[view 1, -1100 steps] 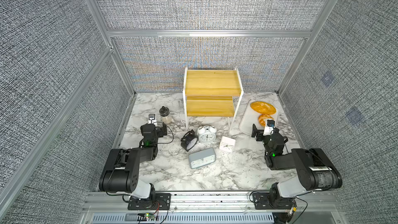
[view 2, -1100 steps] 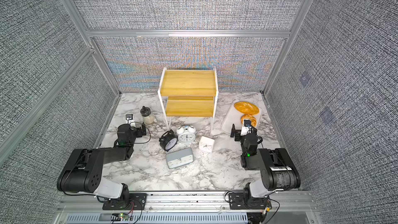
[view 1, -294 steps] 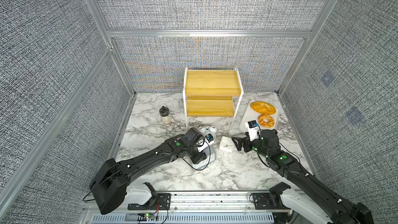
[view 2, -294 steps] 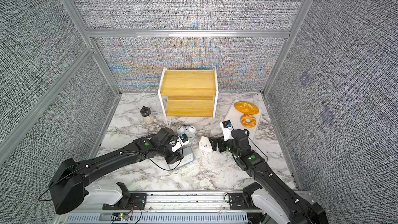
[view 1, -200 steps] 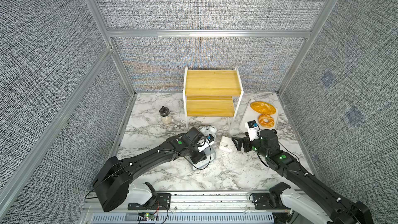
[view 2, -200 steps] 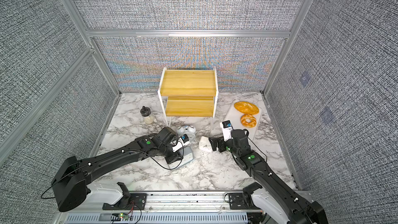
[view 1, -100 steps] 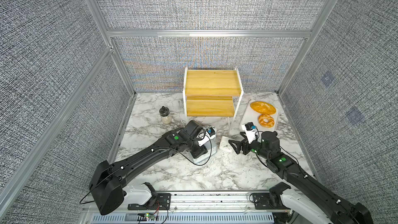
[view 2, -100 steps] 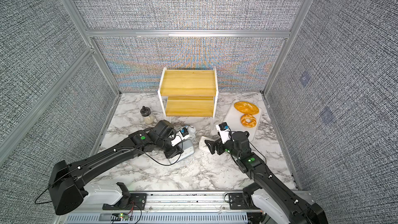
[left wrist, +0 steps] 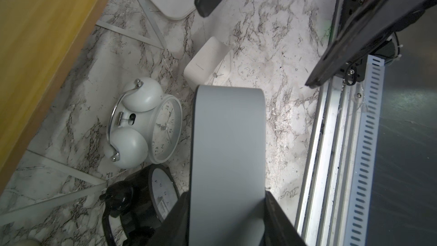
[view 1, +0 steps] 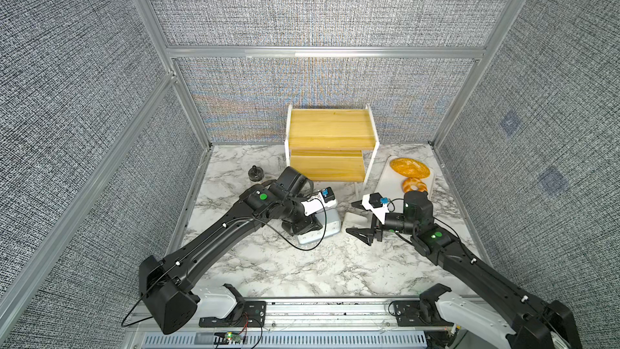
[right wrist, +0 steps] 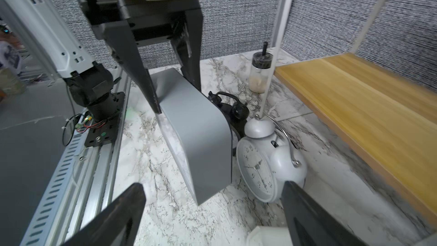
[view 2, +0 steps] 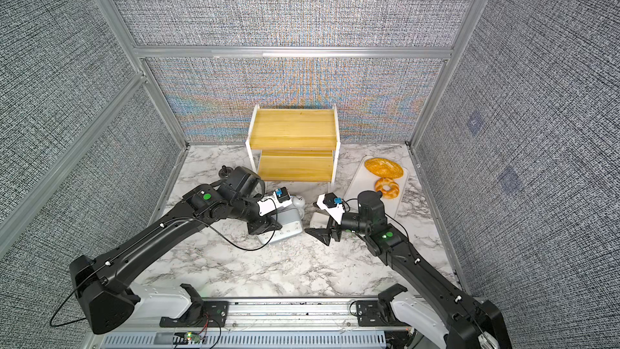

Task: Place the alarm clocks on the shelf by style
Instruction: Pick up the alarm from the center of the board.

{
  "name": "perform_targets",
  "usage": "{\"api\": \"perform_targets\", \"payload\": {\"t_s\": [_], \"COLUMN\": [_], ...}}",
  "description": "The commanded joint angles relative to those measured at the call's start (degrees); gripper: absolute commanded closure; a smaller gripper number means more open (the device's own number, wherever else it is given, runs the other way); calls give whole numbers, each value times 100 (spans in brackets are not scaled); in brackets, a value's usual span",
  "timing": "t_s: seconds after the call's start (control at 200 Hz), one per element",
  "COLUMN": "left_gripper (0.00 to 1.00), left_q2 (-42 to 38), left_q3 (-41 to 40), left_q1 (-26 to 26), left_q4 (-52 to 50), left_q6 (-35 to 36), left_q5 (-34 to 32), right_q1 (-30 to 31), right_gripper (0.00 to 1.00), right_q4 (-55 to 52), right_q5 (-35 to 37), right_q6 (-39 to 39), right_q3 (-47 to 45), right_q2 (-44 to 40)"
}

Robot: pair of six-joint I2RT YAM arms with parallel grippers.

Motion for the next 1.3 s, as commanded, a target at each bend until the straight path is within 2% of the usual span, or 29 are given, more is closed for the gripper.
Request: {"api": "perform_targets", "payload": {"t_s": [0.0,0.17,0.671,0.826,1.106,1.216,1.291], "left_gripper": [67,67,67,67,66,64,58], "left_q2": [53,135,428,465,488,486,443], "left_q3": [175,343,542,553,570,570,549], "left_q1": [16,39,39,39,39,39,39], "left_q4": [-232,-147,-151,-143,-109,-102,-49], "left_q6": [486,544,710,697,693,681,625], "left_q5": [330,303,632,636,639,585,521], "right_q1": [78,147,281,312,326,325,330], "right_gripper": [7,10,19,31,60,65,66], "right_q4": [-535,-966,-910,-927,-979,-971,-938], "right_q5": [-489,-567,-449,-498,-560,-534,-486], "right_q6": [-639,-884,-857,-883,-927,-918,-884], "right_q3": [305,687,866,869,917,908,883], "right_q2": [212,480,748,765,859,857,837]}}
